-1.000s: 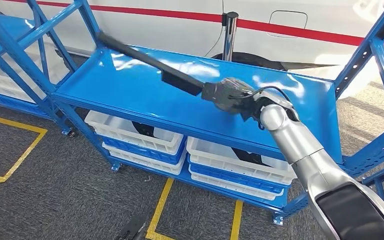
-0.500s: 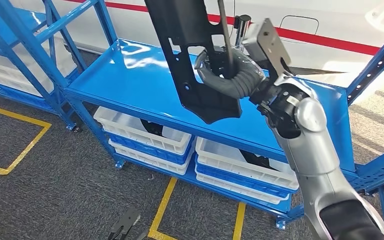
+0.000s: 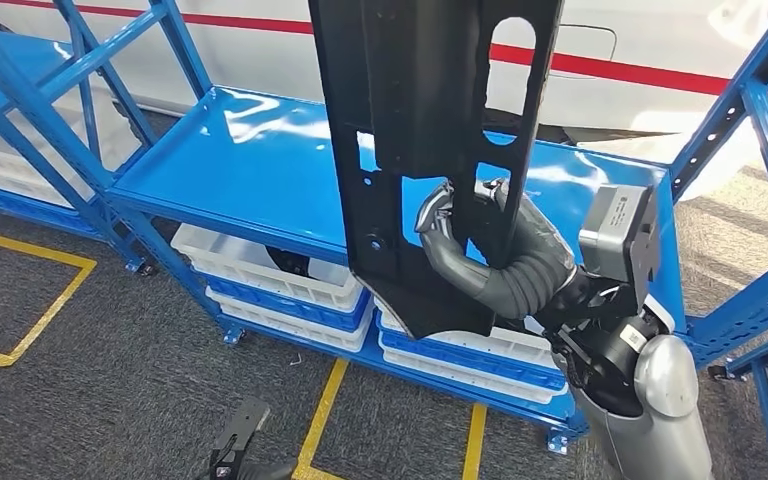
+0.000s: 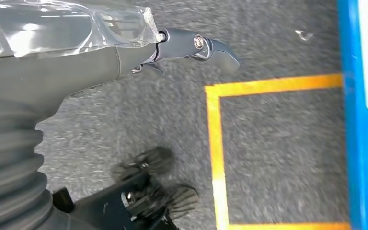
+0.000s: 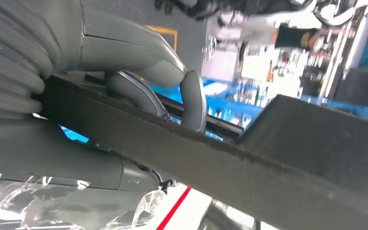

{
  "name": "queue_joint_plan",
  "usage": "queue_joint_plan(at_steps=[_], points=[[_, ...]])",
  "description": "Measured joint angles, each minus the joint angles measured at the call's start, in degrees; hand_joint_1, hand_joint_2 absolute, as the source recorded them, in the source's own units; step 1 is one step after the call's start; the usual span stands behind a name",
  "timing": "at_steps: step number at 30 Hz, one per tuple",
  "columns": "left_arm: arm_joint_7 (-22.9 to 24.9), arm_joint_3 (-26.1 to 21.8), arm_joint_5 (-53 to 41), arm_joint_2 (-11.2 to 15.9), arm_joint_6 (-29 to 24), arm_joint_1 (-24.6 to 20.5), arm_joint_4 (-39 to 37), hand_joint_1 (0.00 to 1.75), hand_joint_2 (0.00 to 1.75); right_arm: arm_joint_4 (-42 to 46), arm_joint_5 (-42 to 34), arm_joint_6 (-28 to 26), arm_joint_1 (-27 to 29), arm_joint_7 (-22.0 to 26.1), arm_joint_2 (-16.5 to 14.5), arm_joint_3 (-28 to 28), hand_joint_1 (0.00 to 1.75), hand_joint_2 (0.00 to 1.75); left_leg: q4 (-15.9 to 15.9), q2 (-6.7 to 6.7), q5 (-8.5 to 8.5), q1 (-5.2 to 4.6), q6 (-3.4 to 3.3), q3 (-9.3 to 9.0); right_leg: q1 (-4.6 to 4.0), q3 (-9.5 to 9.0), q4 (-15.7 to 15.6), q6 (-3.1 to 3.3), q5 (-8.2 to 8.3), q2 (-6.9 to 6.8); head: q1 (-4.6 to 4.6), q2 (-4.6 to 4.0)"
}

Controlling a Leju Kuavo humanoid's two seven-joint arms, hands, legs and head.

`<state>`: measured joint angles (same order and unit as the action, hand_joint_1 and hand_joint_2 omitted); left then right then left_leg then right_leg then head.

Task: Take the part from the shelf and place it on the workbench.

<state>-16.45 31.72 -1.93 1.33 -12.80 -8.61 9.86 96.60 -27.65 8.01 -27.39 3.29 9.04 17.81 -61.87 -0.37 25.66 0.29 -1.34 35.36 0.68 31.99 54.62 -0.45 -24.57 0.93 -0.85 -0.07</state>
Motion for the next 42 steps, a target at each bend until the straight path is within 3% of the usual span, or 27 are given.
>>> queue_joint_plan(at_steps=[2, 6, 8, 10, 11, 12, 13, 14, 16, 18, 21, 22, 24, 26, 27, 28, 29, 31, 33, 34, 36, 37, 38, 39, 41, 42], points=[[1.9, -0.4, 0.4, 0.0, -0.3, 0.0, 0.0, 0.0, 1.75, 1.0, 0.7, -1.4, 0.4, -0.2, 0.1, -0.3, 1.75, 1.75, 6.7, 0.04, -2.16, -0.41, -0.64, -3.25, -0.15, 0.15, 0.0, -0.23, 0.05, 0.06, 0.0, 0.0], [3.2, -1.3, 0.9, 0.1, -0.5, 0.3, 0.0, 0.0, 1.75, 2.5, 1.1, -2.8, 1.6, -0.3, 0.5, -1.2, 1.75, 1.75, 8.2, 0.25, -2.97, -0.57, -1.25, -3.59, -0.12, 0.72, 0.2, -1.38, 0.12, 0.12, 0.02, 0.0], [3.8, -1.6, 0.9, 0.1, -0.6, 0.3, 0.0, 0.0, 1.75, 3.0, 0.8, -3.5, 1.9, -0.4, 0.9, -1.7, 1.75, 1.75, 8.7, 0.65, -3.59, -0.25, -1.84, -3.56, -0.15, 1.98, 3.6, -1.85, -2.7, -0.01, 0.08, 0.0], [4.3, -2.0, 0.9, 0.1, -0.7, 0.6, 0.0, 0.0, 1.75, 3.4, 0.3, -4.2, 2.5, -0.5, 1.3, -2.4, 1.75, 1.75, 8.8, 1.06, -3.86, -0.24, -2.22, -3.27, -0.07, 4.96, 11.5, -2.22, -7.32, -0.2, 0.16, 0.0], [4.5, -2.1, 0.8, 0.0, -0.8, 0.8, 0.0, 0.0, 1.75, 3.7, 0.1, -4.5, 3.0, -0.4, 1.5, -2.9, 1.75, 1.75, 8.7, 1.28, -3.98, -0.26, -2.3, -3.07, -0.03, 6.36, 15.3, -2.4, -8.94, -0.24, 0.18, 0.0], [4.7, -2.2, 0.8, 0.0, -0.9, 1.1, 0.0, 0.0, 1.75, 3.9, 0.0, -4.6, 3.4, -0.4, 1.7, -3.3, 1.75, 1.75, 8.7, 1.52, -4.13, -0.27, -2.35, -2.86, -0.01, 6.95, 17.4, -2.55, -9.5, -0.3, 0.17, 0.0], [4.9, -2.4, 0.8, 0.0, -1.0, 1.4, 0.0, 0.0, 1.75, 4.2, -0.1, -4.8, 3.8, -0.4, 2.0, -3.7, 1.75, 1.75, 8.7, 1.81, -4.27, -0.24, -2.33, -2.64, 0.03, 6.37, 17.0, -2.67, -8.86, -0.43, 0.17, 0.0], [5.0, -2.5, 0.8, 0.0, -1.1, 1.6, 0.0, 0.0, 1.75, 4.4, -0.1, -4.9, 3.9, -0.4, 2.2, -4.1, 1.75, 1.75, 8.6, 2.13, -4.4, -0.2, -2.25, -2.44, 0.08, 4.63, 14.2, -2.76, -7.32, -0.71, 0.17, 0.0], [5.4, -2.6, 0.8, 0.0, -1.2, 1.8, 0.0, 0.0, 1.75, 5.1, -0.1, -5.1, 4.0, -0.4, 2.5, -4.7, 1.75, 1.75, 8.1, 2.8, -4.52, -0.28, -1.97, -2.04, 0.05, -0.59, 5.3, -2.86, -3.92, -2.23, 0.19, 0.0], [5.6, -2.7, 0.8, 0.0, -1.2, 1.9, 0.0, 0.0, 1.75, 5.8, -0.2, -5.2, 4.0, -0.4, 2.7, -5.2, 1.75, 1.75, 7.6, 3.36, -4.67, -0.53, -1.5, -1.75, -0.15, -2.98, 0.5, -2.33, -2.29, -3.19, 0.16, 0.0], [5.8, -2.8, 0.9, 0.1, -1.3, 2.1, 0.0, 0.0, 1.75, 6.7, -0.1, -5.3, 4.1, -0.5, 2.8, -5.7, 1.75, 1.75, 7.1, 4.0, -4.83, -0.51, -0.52, -1.19, -0.08, -1.94, 0.4, -1.14, -1.7, -2.1, 0.11, 0.0], [5.9, -2.9, 0.9, 0.1, -1.3, 2.2, 0.0, 0.0, 1.75, 6.9, -0.1, -5.3, 4.1, -0.5, 2.8, -5.8, 1.75, 1.75, 6.1, 3.57, -3.76, -0.4, -0.09, -0.7, -0.03, -1.45, 0.5, -0.69, -1.31, -1.71, 0.1, 0.0], [6.0, -2.9, 0.9, 0.1, -1.3, 2.3, 0.0, 0.0, 1.75, 7.4, 0.1, -5.4, 4.1, -0.6, 2.9, -5.9, 1.75, 1.75, 1.1, 2.11, 0.94, -0.17, 0.66, 1.08, 0.1, -0.28, 0.4, 0.02, -0.26, -0.96, 0.08, 0.0], [6.2, -3.0, 1.0, 0.1, -1.3, 2.4, 0.0, 0.0, 1.75, 7.9, 0.1, -5.4, 4.1, -0.7, 3.0, -6.1, 1.75, 1.75, -6.9, 1.28, 6.09, -0.11, 0.94, 3.31, 0.0, 1.17, 0.5, 0.26, 0.84, 0.07, 0.07, 0.0], [6.3, -3.0, 1.0, 0.1, -1.3, 2.5, 0.0, 0.0, 1.75, 8.0, 0.2, -5.4, 4.1, -0.7, 3.0, -6.2, 1.75, 1.75, -9.8, 1.15, 7.24, -0.13, 0.85, 3.73, -0.09, 1.94, 0.5, 0.29, 1.43, 0.68, 0.07, 0.0], [6.4, -3.0, 1.0, 0.1, -1.3, 2.5, 0.0, 0.0, 1.75, 8.2, 0.2, -5.4, 4.1, -0.8, 3.0, -6.4, 1.75, 1.75, -10.6, 1.04, 7.03, -0.21, 0.57, 3.16, -0.2, 2.69, 0.5, 0.3, 2.04, 1.34, 0.07, 0.0], [6.5, -3.0, 1.0, 0.1, -1.3, 2.4, 0.0, 0.0, 1.75, 8.3, 0.2, -5.5, 4.1, -1.0, 3.1, -6.5, 1.75, 1.75, -9.0, 0.85, 5.77, -0.32, 0.12, 1.49, -0.34, 3.39, 0.5, 0.27, 2.63, 1.98, 0.07, 0.0], [6.6, -3.0, 1.0, 0.2, -1.3, 2.2, 0.0, 0.0, 1.75, 8.7, 0.2, -5.5, 4.1, -1.1, 3.2, -6.9, 1.75, 1.75, -0.9, -0.59, 3.11, -0.68, -1.45, -4.04, -0.54, 4.61, 0.5, 0.15, 3.8, 3.15, 0.08, 0.0], [6.8, -3.0, 1.0, 0.3, -1.2, 2.0, 0.0, 0.0, 1.75, 9.2, 0.3, -5.6, 4.0, -1.1, 3.4, -7.1, 1.75, 1.75, 6.7, -2.35, 2.44, -1.08, -2.59, -8.49, -0.27, 5.2, 0.1, -0.32, 4.97, 3.93, 0.15, 0.0], [6.9, -3.1, 1.0, 0.4, -1.2, 2.0, 0.0, 0.0, 1.75, 9.3, 0.4, -5.7, 4.0, -1.2, 3.5, -7.2, 1.75, 1.75, 8.7, -2.92, 2.43, -1.35, -2.95, -9.54, 0.1, 5.35, -0.2, -0.72, 5.62, 4.34, 0.15, 0.0], [7.3, -3.2, 1.0, 0.4, -1.2, 2.0, 0.0, 0.0, 1.75, 9.6, 0.5, -5.9, 4.1, -1.3, 3.9, -7.6, 1.75, 1.75, 9.9, -2.25, 0.87, -1.61, -3.15, -9.56, 0.6, 5.48, -1.2, -1.59, 6.95, 5.27, 0.09, 0.0], [7.5, -3.3, 1.0, 0.4, -1.2, 1.9, 0.0, 0.0, 1.75, 9.7, 0.5, -6.1, 4.2, -1.4, 4.1, -7.8, 1.75, 1.75, 10.8, -1.68, -0.13, -1.52, -3.27, -9.33, 0.48, 5.86, -1.2, -1.84, 6.57, 4.99, 0.03, 0.0], [7.6, -3.4, 1.0, 0.4, -1.2, 1.8, 0.0, 0.0, 1.75, 9.8, 0.5, -6.2, 4.2, -1.5, 4.3, -8.0, 1.75, 1.75, 11.6, -0.95, -1.19, -1.32, -3.39, -8.95, 0.34, 6.49, -0.2, -2.07, 5.04, 4.03, 0.09, 0.0], [7.6, -3.5, 1.0, 0.4, -1.2, 1.8, 0.0, 0.0, 1.75, 9.9, 0.6, -6.3, 4.2, -1.6, 4.5, -8.2, 1.75, 1.75, 12.2, -0.24, -2.16, -1.06, -3.36, -8.45, 0.21, 7.34, 2.1, -2.27, 2.4, 2.6, 0.17, 0.0], [7.7, -3.6, 1.0, 0.4, -1.1, 2.1, 0.0, 0.0, 1.75, 9.9, 1.0, -6.5, 4.1, -1.6, 4.7, -8.3, 1.75, 1.75, 12.3, 0.9, -3.4, -1.03, -3.25, -7.18, 0.44, 9.21, 9.9, -2.96, -3.63, 0.13, 0.39, 0.0], [7.8, -3.6, 1.0, 0.4, -1.1, 2.2, 0.0, 0.0, 1.75, 9.9, 1.3, -6.6, 4.2, -1.5, 4.8, -8.4, 1.75, 1.75, 12.1, 1.44, -3.93, -0.96, -3.08, -6.42, 0.64, 9.7, 13.6, -3.36, -4.99, -0.33, 0.42, 0.0]])
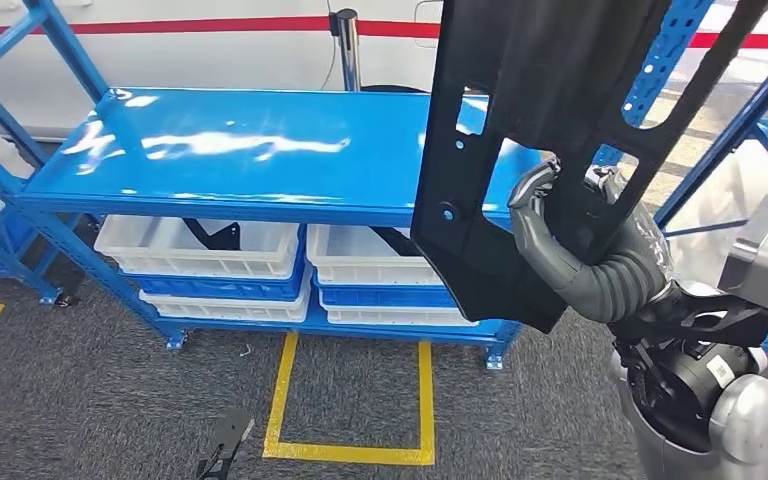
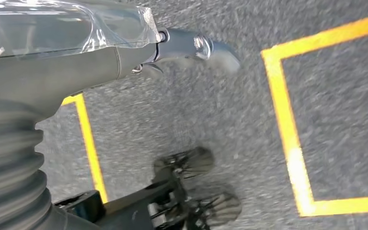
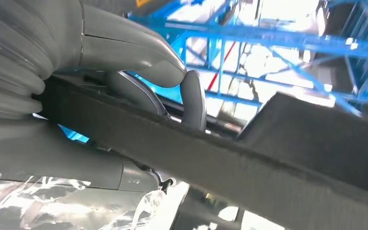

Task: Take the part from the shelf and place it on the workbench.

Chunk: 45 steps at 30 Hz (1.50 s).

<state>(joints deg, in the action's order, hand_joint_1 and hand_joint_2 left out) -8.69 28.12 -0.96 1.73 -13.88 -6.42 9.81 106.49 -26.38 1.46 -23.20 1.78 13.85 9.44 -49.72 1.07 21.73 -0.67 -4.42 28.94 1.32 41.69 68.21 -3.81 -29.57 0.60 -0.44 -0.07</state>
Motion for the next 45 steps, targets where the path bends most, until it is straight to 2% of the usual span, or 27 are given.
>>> queue_joint_plan(at_steps=[2, 4, 5, 7, 8, 10, 12, 14, 15, 16, 17, 19, 21, 22, 23, 25, 27, 29, 30, 31, 33, 35, 37, 38, 41, 42, 45], points=[[0.0, -0.1, 0.0, 0.0, 0.0, 0.0, 0.0, 0.0, 1.75, 0.0, 0.5, -0.3, 0.1, 0.2, 0.1, -0.2, 1.75, 1.75, -0.6, 0.93, -1.01, 0.31, 0.4, 1.9, 0.43, -1.27, 2.9, -0.81, 1.39, -0.26, 0.0, 0.0], [0.0, -0.3, 0.0, 0.0, 0.1, -0.1, 0.0, 0.0, 1.75, 0.0, 0.9, -0.6, 0.0, 0.4, 0.2, -0.4, 1.75, 1.75, -2.0, 1.44, -1.73, 0.72, 1.06, 4.05, 0.89, -6.64, -2.1, -1.67, 3.96, -0.42, 0.01, 0.0], [0.1, -0.4, 0.0, 0.0, 0.1, -0.2, 0.0, 0.0, 1.75, 0.0, 1.1, -0.7, 0.0, 0.4, 0.2, -0.4, 1.75, 1.75, -3.0, 1.55, -1.92, 0.8, 1.38, 5.08, 0.94, -10.29, -6.8, -1.91, 3.6, -0.5, 0.07, 0.0], [0.1, -0.4, 0.0, 0.0, 0.2, -0.2, 0.0, 0.0, 1.75, 0.2, 1.4, -0.9, -0.1, 0.5, 0.3, -0.7, 1.75, 1.75, -4.2, 1.61, -2.49, 0.7, 2.12, 6.34, 0.86, -14.52, -13.0, -1.35, 1.62, -0.6, -0.11, 0.0], [0.1, -0.4, 0.0, 0.1, 0.3, -0.2, 0.0, 0.0, 1.75, 0.2, 1.5, -1.0, -0.1, 0.5, 0.4, -0.8, 1.75, 1.75, -4.4, 1.59, -2.95, 0.71, 2.47, 6.73, 0.62, -14.84, -14.0, -0.72, 1.12, -0.58, -0.22, 0.0], [0.1, -0.5, 0.0, 0.0, 0.3, -0.1, 0.0, 0.0, 1.75, 0.3, 1.7, -1.0, -0.1, 0.5, 0.4, -1.1, 1.75, 1.75, -4.6, 1.29, -3.32, 1.0, 3.32, 7.38, 0.59, -13.63, -13.7, 0.67, 2.03, -0.7, -0.43, 0.0], [0.1, -0.4, 0.0, 0.0, 0.4, 0.2, 0.0, 0.0, 1.75, 0.3, 1.8, -1.0, -0.2, 0.5, 0.4, -1.2, 1.75, 1.75, -7.6, 0.5, 0.35, 1.33, 4.1, 8.87, 0.65, -12.23, -13.7, 1.81, 3.44, -0.81, -0.49, 0.0], [0.1, -0.4, 0.0, 0.0, 0.4, 0.3, 0.0, 0.0, 1.75, 0.3, 1.8, -1.0, -0.2, 0.5, 0.4, -1.2, 1.75, 1.75, -15.3, -0.19, 6.66, 1.42, 4.58, 11.1, 0.62, -10.45, -13.6, 2.3, 4.89, -0.71, -0.55, 0.0], [0.1, -0.4, 0.0, 0.0, 0.4, 0.4, 0.0, 0.0, 1.75, 0.3, 1.9, -1.0, -0.2, 0.5, 0.4, -1.2, 1.75, 1.75, -19.4, -0.33, 8.73, 1.43, 4.7, 11.92, 0.58, -9.51, -13.6, 2.35, 5.6, -0.6, -0.56, 0.0], [0.1, -0.4, 0.0, 0.0, 0.4, 0.4, 0.0, 0.0, 1.75, 0.3, 2.0, -1.0, -0.2, 0.5, 0.4, -1.2, 1.75, 1.75, -22.3, -0.39, 9.46, 1.44, 4.73, 12.08, 0.55, -8.56, -13.5, 2.32, 6.33, -0.48, -0.57, 0.0], [0.1, -0.4, 0.0, 0.0, 0.4, 0.4, 0.0, 0.0, 1.75, 0.3, 2.0, -1.0, -0.2, 0.5, 0.4, -1.2, 1.75, 1.75, -23.2, -0.41, 8.84, 1.44, 4.68, 11.27, 0.54, -7.65, -13.5, 2.23, 7.03, -0.36, -0.57, 0.0], [0.1, -0.4, 0.0, 0.0, 0.4, 0.3, 0.0, 0.0, 1.75, 0.3, 2.2, -1.1, -0.2, 0.5, 0.4, -1.3, 1.75, 1.75, -18.8, -0.48, 5.95, 1.43, 4.32, 6.72, 0.55, -6.02, -13.5, 1.93, 8.38, -0.05, -0.57, 0.0], [0.1, -0.5, 0.0, 0.0, 0.3, 0.0, 0.0, 0.0, 1.75, 0.4, 2.2, -1.1, -0.2, 0.6, 0.4, -1.4, 1.75, 1.75, -9.6, -0.86, 5.48, 1.25, 3.69, -0.03, 0.46, -4.96, -13.5, 1.39, 9.6, 0.17, -0.52, 0.0], [0.1, -0.5, 0.0, 0.0, 0.3, -0.1, 0.0, 0.0, 1.75, 0.5, 2.2, -1.1, -0.3, 0.6, 0.5, -1.4, 1.75, 1.75, -6.1, -1.09, 5.73, 1.07, 3.39, -2.25, 0.43, -4.76, -13.7, 1.06, 10.25, 0.19, -0.45, 0.0], [0.1, -0.5, 0.0, 0.0, 0.3, -0.2, 0.0, 0.0, 1.75, 0.6, 2.2, -1.1, -0.3, 0.6, 0.5, -1.5, 1.75, 1.75, -4.2, -1.27, 6.07, 0.85, 3.17, -3.31, 0.44, -4.67, -13.9, 0.71, 10.91, 0.16, -0.48, 0.0], [0.1, -0.5, 0.1, 0.0, 0.3, -0.2, 0.0, 0.0, 1.75, 0.6, 2.2, -1.2, -0.3, 0.6, 0.5, -1.6, 1.75, 1.75, -3.5, -1.21, 5.12, 0.75, 2.52, -2.41, 0.5, -4.38, -14.5, 0.01, 11.97, 0.22, -0.52, 0.0], [0.2, -0.5, 0.1, 0.0, 0.3, -0.2, 0.0, 0.0, 1.75, 0.6, 2.2, -1.2, -0.3, 0.6, 0.7, -1.8, 1.75, 1.75, -3.3, -0.78, 3.72, 0.89, 1.36, -0.98, 0.51, -2.98, -12.3, -0.28, 9.0, 0.14, -0.48, 0.0], [0.3, -0.5, 0.2, 0.0, 0.3, -0.2, 0.0, 0.0, 1.75, 0.6, 2.1, -1.2, -0.3, 0.5, 0.9, -1.9, 1.75, 1.75, -3.3, -0.31, 2.21, 0.74, 0.58, 0.61, 0.47, -0.94, -5.4, -0.24, 2.46, -0.09, -0.36, 0.0], [0.4, -0.5, 0.2, 0.0, 0.3, -0.2, 0.0, 0.0, 1.75, 0.6, 2.0, -1.2, -0.3, 0.5, 1.0, -2.0, 1.75, 1.75, -3.3, -0.05, 1.52, 0.55, 0.43, 1.44, 0.42, -0.14, -1.1, -0.29, 0.0, -0.14, -0.32, 0.0], [0.5, -0.5, 0.2, 0.0, 0.3, -0.2, 0.0, 0.0, 1.75, 0.6, 1.9, -1.2, -0.2, 0.4, 1.0, -2.1, 1.75, 1.75, -3.4, 0.29, 0.85, 0.35, 0.36, 2.26, 0.37, 0.19, 2.5, -0.33, -0.92, -0.15, -0.31, 0.0], [0.7, -0.5, 0.3, 0.0, 0.4, -0.1, 0.0, 0.0, 1.75, 0.6, 1.7, -1.2, -0.2, 0.3, 1.0, -2.1, 1.75, 1.75, -3.6, 1.14, -0.37, 0.02, 0.29, 3.95, 0.22, -1.59, 4.5, -0.22, 1.01, -0.29, -0.3, 0.0], [0.8, -0.5, 0.3, 0.0, 0.4, -0.1, 0.0, 0.0, 1.75, 0.6, 1.7, -1.2, -0.3, 0.2, 1.1, -2.2, 1.75, 1.75, -4.0, 2.01, -1.34, -0.15, 0.47, 5.36, -0.14, -7.68, -2.3, 0.19, 3.21, -1.75, -0.28, 0.0], [0.8, -0.5, 0.3, 0.0, 0.4, -0.1, 0.0, 0.0, 1.75, 0.6, 1.7, -1.1, -0.6, 0.2, 1.1, -2.3, 1.75, 1.75, -4.3, 2.85, -2.19, -0.24, 0.94, 6.1, -0.87, -13.9, -11.4, 0.82, 2.31, -3.71, -0.29, 0.0], [0.8, -0.5, 0.3, 0.0, 0.4, -0.1, 0.0, 0.0, 1.75, 0.7, 1.7, -1.0, -0.8, 0.2, 1.1, -2.3, 1.75, 1.75, -4.3, 3.23, -2.67, -0.22, 1.2, 6.21, -1.23, -15.33, -13.9, 1.1, 1.66, -4.16, -0.3, 0.0], [0.8, -0.5, 0.3, 0.0, 0.4, -0.1, -0.1, 0.0, 1.75, 0.8, 1.9, -1.1, -1.0, 0.4, 1.2, -2.4, 1.75, 1.75, -4.2, 3.42, -3.42, -0.16, 2.11, 6.79, -1.19, -14.51, -15.0, 2.14, 2.94, -3.32, -0.31, 0.0], [0.8, -0.5, 0.3, 0.0, 0.4, 0.0, -0.1, 0.0, 1.75, 0.8, 2.1, -1.1, -1.0, 0.5, 1.2, -2.5, 1.75, 1.75, -5.3, 2.63, -1.96, -0.07, 2.53, 7.43, -0.96, -13.79, -15.2, 2.6, 3.67, -3.11, -0.31, 0.0], [0.8, -0.5, 0.3, 0.0, 0.4, 0.4, -0.1, 0.0, 1.75, 0.9, 2.3, -1.1, -1.0, 0.5, 1.2, -2.5, 1.75, 1.75, -15.8, -0.13, 7.18, 0.68, 3.76, 10.59, -0.57, -10.74, -15.2, 3.31, 6.23, -2.32, -0.36, 0.0]])
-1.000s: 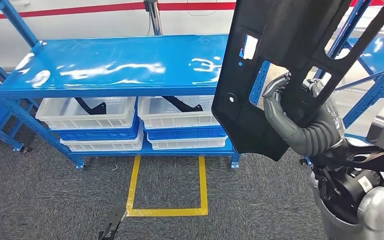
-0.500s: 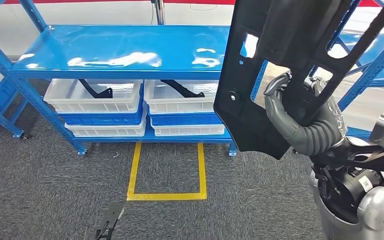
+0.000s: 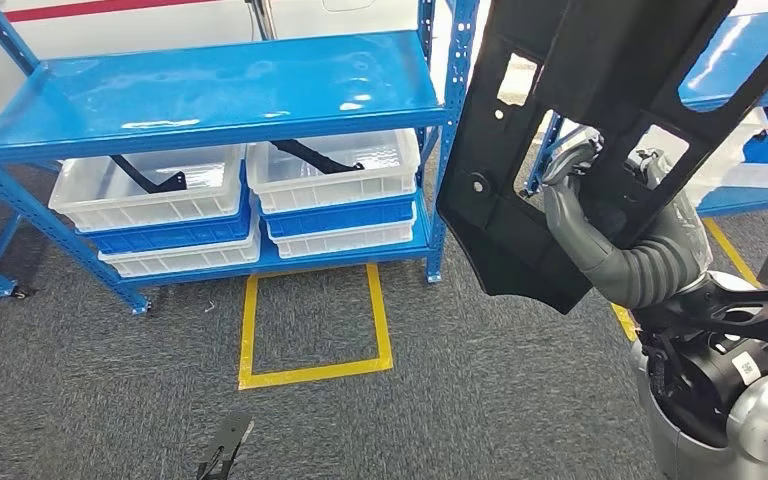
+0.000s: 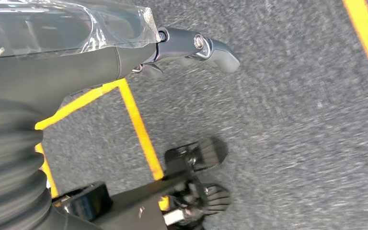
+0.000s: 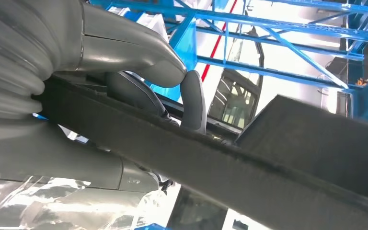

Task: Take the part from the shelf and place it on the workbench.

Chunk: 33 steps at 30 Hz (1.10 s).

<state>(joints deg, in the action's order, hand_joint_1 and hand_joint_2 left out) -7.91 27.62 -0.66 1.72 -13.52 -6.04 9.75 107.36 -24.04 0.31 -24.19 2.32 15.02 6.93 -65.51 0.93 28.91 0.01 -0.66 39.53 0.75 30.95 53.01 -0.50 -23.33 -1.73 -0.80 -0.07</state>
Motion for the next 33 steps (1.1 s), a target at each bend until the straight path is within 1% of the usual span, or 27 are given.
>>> queue_joint_plan(at_steps=[1, 2, 3, 4, 5, 6, 7, 8, 9, 11, 12, 13, 15, 16, 17, 18, 19, 21, 23, 24, 26, 27, 28, 29, 31, 32, 33], points=[[0.0, 0.0, 0.0, 0.0, 0.0, 0.1, 0.0, 0.0, 1.75, 0.0, 0.0, 0.0, 0.0, 0.0, 0.0, 0.0, 1.75, 1.75, -3.9, -0.24, 1.78, 0.19, 0.28, 0.69, 0.03, 1.02, 0.1, -0.04, 0.77, 0.3, -0.01, 0.0], [0.0, 0.0, 0.0, 0.0, 0.0, 0.1, 0.0, 0.0, 1.75, 0.0, 0.0, -0.1, 0.0, 0.0, 0.0, 0.0, 1.75, 1.75, -6.3, -0.29, 1.97, 0.37, 0.49, 0.62, 0.08, 1.95, 0.1, -0.13, 1.47, 0.55, -0.01, 0.0], [0.0, 0.0, 0.0, 0.0, 0.0, 0.1, 0.0, 0.0, 1.75, 0.0, 0.0, -0.1, 0.1, 0.0, 0.0, 0.0, 1.75, 1.75, -6.5, -0.3, 0.86, 0.55, 0.66, -0.53, 0.17, 2.87, 0.2, -0.3, 2.14, 0.79, -0.01, 0.0], [0.0, 0.0, 0.0, 0.0, 0.0, 0.1, 0.0, 0.0, 1.75, 0.0, 0.1, -0.2, 0.1, 0.0, 0.0, 0.0, 1.75, 1.75, -4.6, -0.3, -0.85, 0.73, 0.82, -2.64, 0.3, 3.71, 0.3, -0.53, 2.78, 1.02, -0.01, 0.0], [0.0, 0.0, 0.0, 0.0, 0.0, 0.0, 0.0, 0.0, 1.75, 0.1, 0.1, -0.2, 0.1, 0.0, 0.0, -0.1, 1.75, 1.75, -0.8, -0.34, -2.33, 0.92, 0.95, -5.59, 0.42, 4.46, 0.4, -0.83, 3.38, 1.25, -0.02, 0.0], [0.0, 0.0, 0.0, 0.0, 0.0, -0.1, 0.0, 0.0, 1.75, 0.1, 0.1, -0.3, 0.0, 0.0, 0.0, -0.1, 1.75, 1.75, 4.0, -0.5, -2.82, 0.97, 1.01, -8.85, 0.48, 5.14, 0.5, -1.18, 3.95, 1.45, -0.02, 0.0], [0.0, 0.0, 0.0, 0.0, 0.0, -0.2, 0.0, 0.0, 1.75, 0.2, 0.1, -0.3, 0.0, 0.0, 0.0, -0.1, 1.75, 1.75, 8.3, -0.74, -2.54, 0.9, 0.79, -11.47, 0.5, 5.62, 0.6, -1.53, 4.53, 1.59, 0.01, 0.0], [0.0, 0.0, 0.0, 0.0, 0.0, -0.2, 0.0, 0.0, 1.75, 0.2, 0.2, -0.3, 0.0, 0.0, 0.0, -0.1, 1.75, 1.75, 11.3, -1.0, -2.05, 0.78, 0.49, -13.07, 0.48, 5.93, 0.5, -1.89, 5.18, 1.66, 0.03, 0.0], [0.0, 0.0, 0.0, 0.0, 0.0, -0.3, 0.0, 0.0, 1.75, 0.3, 0.2, -0.3, 0.0, 0.0, -0.1, -0.1, 1.75, 1.75, 12.8, -1.22, -1.65, 0.55, 0.1, -13.63, 0.45, 6.15, 0.2, -2.23, 5.88, 1.69, 0.05, 0.0], [0.0, 0.0, 0.0, 0.0, 0.0, -0.2, 0.0, 0.0, 1.75, 0.3, 0.2, -0.3, 0.1, 0.0, 0.0, -0.2, 1.75, 1.75, 12.9, -1.22, -2.44, 0.49, -0.91, -12.76, 0.53, 6.56, -0.1, -2.9, 6.63, 1.75, 0.08, 0.0], [0.0, 0.0, 0.0, 0.0, 0.1, -0.2, 0.0, 0.0, 1.75, 0.3, 0.2, -0.4, 0.1, 0.0, 0.0, -0.2, 1.75, 1.75, 12.8, -1.14, -3.02, 0.5, -1.44, -12.21, 0.59, 7.07, 0.7, -3.16, 5.56, 1.77, 0.09, 0.0], [0.0, -0.1, 0.0, 0.0, 0.1, -0.2, 0.0, 0.0, 1.75, 0.3, 0.3, -0.4, 0.1, 0.0, 0.0, -0.2, 1.75, 1.75, 12.9, -1.06, -3.68, 0.54, -1.97, -11.59, 0.63, 7.83, 2.6, -3.33, 3.27, 1.77, 0.11, 0.0], [0.0, -0.2, 0.0, 0.0, 0.1, -0.3, 0.0, 0.0, 1.75, 0.3, 0.3, -0.5, 0.1, 0.0, 0.0, -0.2, 1.75, 1.75, 12.9, -0.97, -4.94, 0.31, -2.7, -10.29, 0.57, 9.83, 9.8, -3.4, -3.21, 1.75, 0.16, 0.0], [0.0, -0.3, 0.0, 0.0, 0.1, -0.3, 0.0, 0.0, 1.75, 0.3, 0.4, -0.5, 0.1, 0.0, 0.1, -0.2, 1.75, 1.75, 12.8, -0.94, -5.56, 0.11, -2.93, -9.56, 0.49, 10.68, 14.2, -3.38, -5.59, 1.75, 0.16, 0.0], [0.0, -0.3, 0.0, 0.0, 0.1, -0.4, 0.0, 0.0, 1.75, 0.3, 0.4, -0.5, 0.1, 0.0, 0.1, -0.2, 1.75, 1.75, 12.8, -0.91, -6.18, -0.1, -3.1, -8.8, 0.42, 11.04, 17.6, -3.31, -6.61, 1.76, 0.17, 0.0], [0.0, -0.3, 0.0, 0.0, 0.1, -0.3, 0.0, 0.0, 1.75, 0.3, 0.4, -0.5, 0.2, 0.0, 0.1, -0.2, 1.75, 1.75, 12.8, -0.89, -6.81, -0.32, -3.19, -8.0, 0.33, 10.64, 19.4, -3.15, -6.3, 1.76, 0.18, 0.0], [0.0, -0.3, 0.0, 0.0, 0.1, -0.3, 0.0, 0.0, 1.75, 0.3, 0.4, -0.5, 0.2, 0.0, 0.1, -0.2, 1.75, 1.75, 12.7, -0.88, -7.4, -0.54, -3.25, -7.24, 0.25, 9.41, 19.4, -2.9, -5.07, 1.76, 0.18, 0.0], [0.0, -0.3, 0.0, 0.0, 0.1, -0.3, 0.0, 0.0, 1.75, 0.3, 0.4, -0.5, 0.2, 0.0, 0.1, -0.3, 1.75, 1.75, 12.7, -0.9, -8.51, -0.88, -3.2, -5.95, -0.22, 3.34, 12.1, -1.82, -2.79, 1.77, 0.18, 0.0], [0.1, -0.3, 0.0, 0.0, 0.1, -0.4, 0.0, 0.0, 1.75, 0.5, 0.3, -0.5, 0.1, -0.2, 0.2, -0.3, 1.75, 1.75, 12.7, -0.87, -9.52, -1.03, -2.86, -5.19, -0.78, -2.91, 2.5, -0.91, -3.41, 1.67, 0.16, 0.0], [0.1, -0.4, 0.0, 0.0, 0.1, -0.4, 0.0, 0.0, 1.75, 0.7, 0.2, -0.5, 0.0, -0.4, 0.2, -0.4, 1.75, 1.75, 12.7, -0.81, -9.97, -0.95, -2.59, -4.97, -1.0, -4.25, 0.0, -0.65, -4.16, 1.64, 0.16, 0.0], [0.2, -0.4, 0.0, 0.0, 0.0, -0.4, 0.0, 0.0, 1.75, 0.8, -0.1, -0.5, 0.0, -0.8, 0.3, -0.4, 1.75, 1.75, 13.0, -0.63, -10.72, -0.77, -1.95, -4.59, -1.03, -4.33, -1.4, -0.24, -3.74, 1.7, 0.17, 0.0], [0.2, -0.3, 0.0, 0.0, -0.2, -0.3, 0.0, 0.0, 1.75, 0.8, -0.3, -0.5, 0.0, -1.1, 0.3, -0.5, 1.75, 1.75, 12.6, -0.62, -10.27, -0.72, -1.62, -4.21, -0.88, -4.04, -1.6, 0.06, -3.17, 1.84, 0.18, 0.0], [0.3, -0.3, 0.0, 0.1, -0.3, -0.2, 0.0, 0.0, 1.75, 0.8, -0.5, -0.5, 0.1, -1.3, 0.4, -0.5, 1.75, 1.75, 11.3, -0.64, -8.83, -0.66, -1.27, -3.58, -0.65, -3.64, -1.7, 0.35, -2.54, 1.99, 0.13, 0.0], [0.3, -0.3, 0.0, 0.1, -0.4, -0.1, 0.0, 0.0, 1.75, 0.8, -0.6, -0.4, 0.1, -1.4, 0.4, -0.5, 1.75, 1.75, 8.5, -0.69, -6.39, -0.53, -0.9, -2.52, -0.44, -3.16, -1.8, 0.54, -1.92, 2.16, 0.08, 0.0], [0.3, -0.3, 0.0, 0.1, -0.4, -0.1, 0.0, 0.0, 1.75, 0.8, -0.6, -0.4, 0.1, -1.4, 0.4, -0.5, 1.75, 1.75, 0.0, -0.75, -0.86, 0.02, -0.17, 0.11, -0.27, -1.87, -1.8, 0.69, -0.86, 2.68, -0.04, 0.0], [0.3, -0.3, 0.0, 0.1, -0.4, -0.1, 0.0, 0.0, 1.75, 0.8, -0.6, -0.4, 0.2, -1.5, 0.4, -0.5, 1.75, 1.75, -3.7, -0.75, 0.58, 0.29, 0.18, 0.97, -0.18, -1.2, -1.7, 0.61, -0.37, 3.04, -0.05, 0.0], [0.3, -0.3, 0.0, 0.1, -0.4, -0.1, 0.0, 0.0, 1.75, 0.8, -0.7, -0.4, 0.3, -1.5, 0.4, -0.5, 1.75, 1.75, -5.5, -0.75, 0.76, 0.53, 0.49, 1.02, -0.09, -0.58, -1.6, 0.46, 0.08, 3.45, -0.05, 0.0]])
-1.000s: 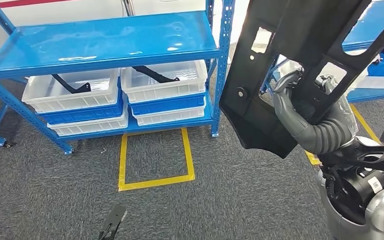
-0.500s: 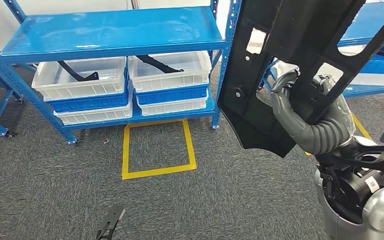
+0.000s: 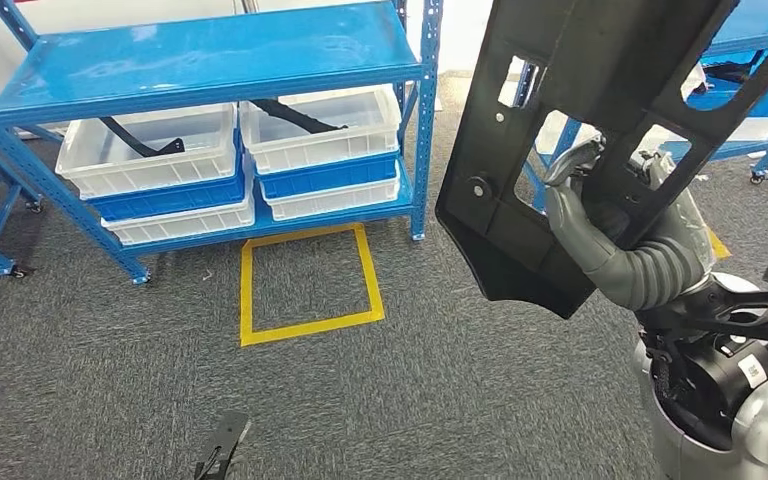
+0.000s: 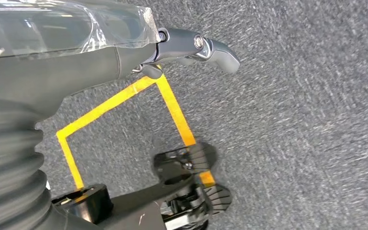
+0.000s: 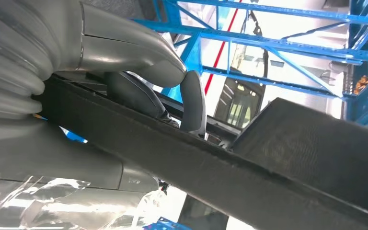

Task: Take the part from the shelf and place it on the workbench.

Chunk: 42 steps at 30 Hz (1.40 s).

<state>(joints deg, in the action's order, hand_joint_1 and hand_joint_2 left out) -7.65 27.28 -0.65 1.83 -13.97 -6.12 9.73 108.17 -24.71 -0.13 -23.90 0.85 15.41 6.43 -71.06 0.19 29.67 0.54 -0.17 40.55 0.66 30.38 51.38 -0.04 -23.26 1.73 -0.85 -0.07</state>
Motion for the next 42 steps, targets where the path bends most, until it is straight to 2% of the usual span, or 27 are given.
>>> queue_joint_plan(at_steps=[1, 3, 4, 6, 8, 10, 11, 13, 14, 15, 16, 17, 19, 20, 21, 24, 26, 27, 29, 31, 32, 33, 35, 37, 39, 40, 42], points=[[0.0, 0.0, 0.0, 0.0, 0.0, 0.0, 0.0, 0.0, 1.75, 0.0, -0.1, 0.0, 0.1, 0.0, 0.0, 0.0, 1.75, 1.75, 0.7, -0.02, -0.96, 0.22, 0.25, -1.22, 0.15, 0.63, 0.2, -0.23, 0.39, 0.5, 0.0, 0.0], [0.0, 0.0, 0.0, 0.0, -0.1, 0.0, 0.0, 0.0, 1.75, 0.0, -0.3, 0.1, 0.2, 0.0, 0.1, -0.1, 1.75, 1.75, 8.1, -0.94, -3.53, 0.71, 0.6, -6.55, 0.49, 1.78, 0.8, -0.77, 0.95, 1.53, 0.0, 0.0], [0.0, 0.0, 0.1, 0.0, -0.1, -0.1, 0.0, 0.0, 1.75, 0.1, -0.4, 0.1, 0.2, 0.0, 0.2, -0.3, 1.75, 1.75, 12.7, -2.17, -4.1, 0.9, 0.58, -9.5, 0.58, 2.39, 1.1, -1.11, 1.16, 2.04, 0.01, 0.0], [0.0, 0.0, 0.1, 0.0, -0.2, -0.2, 0.0, 0.0, 1.75, 0.2, -0.6, 0.4, 0.2, -0.1, 0.5, -0.7, 1.75, 1.75, 17.7, -4.09, -3.87, 1.03, 0.18, -12.36, 0.58, 3.28, 1.6, -1.87, 1.63, 2.9, 0.04, 0.0], [0.1, 0.0, 0.1, 0.0, -0.3, -0.1, 0.0, 0.0, 1.75, 0.3, -0.8, 0.6, 0.4, -0.2, 1.0, -1.2, 1.75, 1.75, 17.9, -3.63, -3.83, 0.9, -0.56, -12.2, 0.58, 3.81, 1.7, -2.73, 2.22, 3.87, 0.13, 0.0], [0.1, 0.0, 0.1, 0.0, -0.4, -0.1, 0.0, 0.0, 1.75, 0.4, -1.0, 0.7, 0.7, -0.3, 1.5, -1.6, 1.75, 1.75, 18.0, -2.37, -4.25, 0.9, -1.5, -11.92, 0.62, 4.76, 3.2, -3.28, 1.24, 2.72, 0.22, 0.0], [0.1, 0.0, 0.2, 0.1, -0.4, -0.1, 0.0, 0.0, 1.75, 0.4, -1.0, 0.7, 0.8, -0.4, 1.8, -1.8, 1.75, 1.75, 18.1, -1.73, -4.53, 0.93, -1.98, -11.74, 0.62, 5.85, 5.7, -3.45, -0.42, 1.46, 0.28, 0.0], [0.1, -0.1, 0.4, 0.1, -0.5, 0.0, 0.0, 0.0, 1.75, 0.5, -1.0, 0.7, 1.0, -0.5, 2.3, -2.3, 1.75, 1.75, 18.0, -0.37, -4.89, 0.6, -2.62, -11.24, 0.55, 9.22, 14.1, -3.76, -5.18, -0.78, 0.39, 0.0], [0.2, -0.1, 0.6, 0.1, -0.5, 0.1, 0.0, 0.0, 1.75, 0.5, -1.0, 0.7, 1.2, -0.6, 2.4, -2.4, 1.75, 1.75, 18.0, 0.3, -5.01, 0.46, -2.75, -11.0, 0.57, 10.68, 18.1, -3.89, -6.94, -1.06, 0.39, 0.0], [0.2, -0.1, 0.6, 0.1, -0.5, 0.2, 0.0, 0.0, 1.75, 0.5, -0.8, 0.7, 1.4, -0.8, 2.6, -2.6, 1.75, 1.75, 18.0, 1.01, -5.12, 0.35, -2.81, -10.81, 0.57, 11.29, 20.4, -3.95, -7.78, -1.17, 0.4, 0.0], [0.2, -0.1, 0.7, 0.1, -0.5, 0.3, 0.0, 0.0, 1.75, 0.5, -0.7, 0.8, 1.6, -0.9, 2.8, -2.7, 1.75, 1.75, 17.9, 1.67, -5.19, 0.28, -2.81, -10.69, 0.57, 10.64, 20.2, -3.94, -7.48, -1.25, 0.4, 0.0], [0.3, -0.1, 0.7, 0.1, -0.5, 0.4, 0.0, 0.0, 1.75, 0.5, -0.6, 0.9, 1.7, -1.0, 3.0, -2.8, 1.75, 1.75, 17.9, 2.29, -5.24, 0.25, -2.76, -10.66, 0.56, 8.61, 17.4, -3.85, -6.16, -1.52, 0.41, 0.0], [0.3, -0.1, 0.7, 0.1, -0.5, 0.3, 0.0, 0.0, 1.75, 0.7, -0.4, 1.0, 1.8, -1.1, 3.5, -3.2, 1.75, 1.75, 17.8, 3.44, -5.3, 0.09, -2.52, -10.7, 0.32, 2.87, 8.1, -3.53, -3.06, -3.17, 0.42, 0.0], [0.5, -0.1, 0.8, 0.2, -0.5, 0.2, 0.0, 0.0, 1.75, 0.9, -0.2, 1.0, 1.8, -1.1, 3.7, -3.4, 1.75, 1.75, 17.8, 3.87, -5.32, -0.05, -2.33, -10.66, 0.12, 0.88, 4.5, -3.25, -2.1, -3.87, 0.41, 0.0], [0.6, -0.1, 0.8, 0.2, -0.5, 0.2, 0.0, 0.0, 1.75, 1.1, -0.1, 1.0, 1.8, -1.1, 3.9, -3.6, 1.75, 1.75, 17.7, 4.27, -5.37, -0.21, -2.09, -10.6, -0.08, 0.03, 2.6, -3.0, -1.78, -4.27, 0.4, 0.0], [0.8, -0.1, 0.9, 0.2, -0.6, 0.1, 0.0, 0.0, 1.75, 1.5, 0.2, 1.0, 2.2, -1.3, 4.6, -4.1, 1.75, 1.75, 17.6, 5.09, -5.38, -0.29, -1.3, -10.38, -0.16, 0.65, 2.4, -2.12, -1.5, -3.16, 0.39, 0.0], [0.9, -0.1, 0.9, 0.3, -0.6, 0.1, 0.0, 0.0, 1.75, 1.9, 0.4, 1.0, 2.3, -1.4, 4.9, -4.3, 1.75, 1.75, 15.4, 3.55, -3.62, -0.05, -0.75, -9.35, 0.04, 1.02, 2.3, -1.33, -1.04, -2.32, 0.34, 0.0], [1.0, -0.1, 0.9, 0.3, -0.6, 0.1, 0.0, 0.0, 1.75, 2.1, 0.5, 1.0, 2.3, -1.5, 5.0, -4.4, 1.75, 1.75, 12.7, 2.34, -1.89, 0.07, -0.55, -8.19, 0.14, 1.19, 2.2, -0.98, -0.83, -1.92, 0.32, 0.0], [1.2, -0.1, 0.9, 0.3, -0.6, 0.3, 0.0, 0.0, 1.75, 2.3, 0.8, 1.1, 2.6, -1.7, 5.2, -4.6, 1.75, 1.75, 4.0, 0.74, 2.33, 0.09, -0.47, -4.52, 0.01, 1.6, 2.3, -0.54, -0.55, -0.84, 0.26, 0.0], [1.6, -0.1, 1.0, 0.3, -0.6, 0.5, 0.0, 0.0, 1.75, 2.5, 1.1, 1.2, 3.1, -2.0, 5.4, -4.9, 1.75, 1.75, -1.4, 0.4, 3.82, 0.05, -0.61, -2.22, -0.18, 1.86, 2.3, -0.34, -0.34, 0.47, 0.22, 0.0], [1.8, -0.1, 1.0, 0.3, -0.6, 0.5, 0.0, 0.0, 1.75, 2.7, 1.3, 1.3, 3.3, -2.1, 5.5, -5.1, 1.75, 1.75, -0.2, 0.29, 2.71, 0.01, -0.82, -2.84, -0.26, 1.89, 2.3, -0.33, -0.27, 1.2, 0.21, 0.0], [1.9, -0.1, 1.0, 0.3, -0.6, 0.5, 0.0, 0.0, 1.75, 3.0, 1.3, 1.5, 3.4, -2.2, 5.7, -5.3, 1.75, 1.75, 3.3, -0.17, 0.63, -0.05, -1.15, -4.57, -0.33, 1.87, 2.3, -0.35, -0.21, 1.91, 0.2, 0.0], [2.0, -0.1, 1.0, 0.3, -0.6, 0.4, 0.0, 0.0, 1.75, 3.5, 1.3, 1.8, 3.5, -2.5, 6.0, -5.7, 1.75, 1.75, 12.3, -2.47, -3.5, -0.13, -2.05, -8.79, -0.41, 1.94, 2.4, -0.53, -0.09, 3.29, 0.21, 0.0], [2.1, -0.1, 1.0, 0.4, -0.5, 0.5, 0.0, 0.0, 1.75, 4.1, 1.3, 1.9, 3.8, -2.9, 6.3, -6.0, 1.75, 1.75, 16.8, -3.94, -4.65, -0.21, -2.51, -10.72, -0.34, 2.47, 2.6, -0.98, 0.19, 4.52, 0.22, 0.0], [2.2, -0.1, 1.0, 0.3, -0.5, 0.4, 0.0, 0.0, 1.75, 4.6, 1.3, 2.0, 4.2, -3.4, 6.9, -6.4, 1.75, 1.75, 17.3, -3.01, -4.55, -0.24, -2.56, -10.86, -0.25, 3.1, 2.6, -1.63, 0.59, 5.79, 0.21, 0.0], [2.2, -0.2, 1.0, 0.3, -0.5, 0.3, 0.0, 0.0, 1.75, 4.9, 1.3, 2.0, 4.5, -3.6, 7.1, -6.7, 1.75, 1.75, 17.5, -2.38, -4.72, -0.13, -2.68, -10.85, -0.25, 3.37, 2.9, -1.92, 0.46, 5.47, 0.22, 0.0], [2.2, -0.3, 1.0, 0.2, -0.5, 0.2, 0.0, 0.0, 1.75, 5.5, 1.3, 2.0, 4.6, -4.0, 7.7, -7.2, 1.75, 1.75, 17.8, -1.08, -5.03, 0.13, -3.03, -10.87, -0.41, 4.91, 6.1, -2.53, -1.67, 2.78, 0.4, 0.0]])
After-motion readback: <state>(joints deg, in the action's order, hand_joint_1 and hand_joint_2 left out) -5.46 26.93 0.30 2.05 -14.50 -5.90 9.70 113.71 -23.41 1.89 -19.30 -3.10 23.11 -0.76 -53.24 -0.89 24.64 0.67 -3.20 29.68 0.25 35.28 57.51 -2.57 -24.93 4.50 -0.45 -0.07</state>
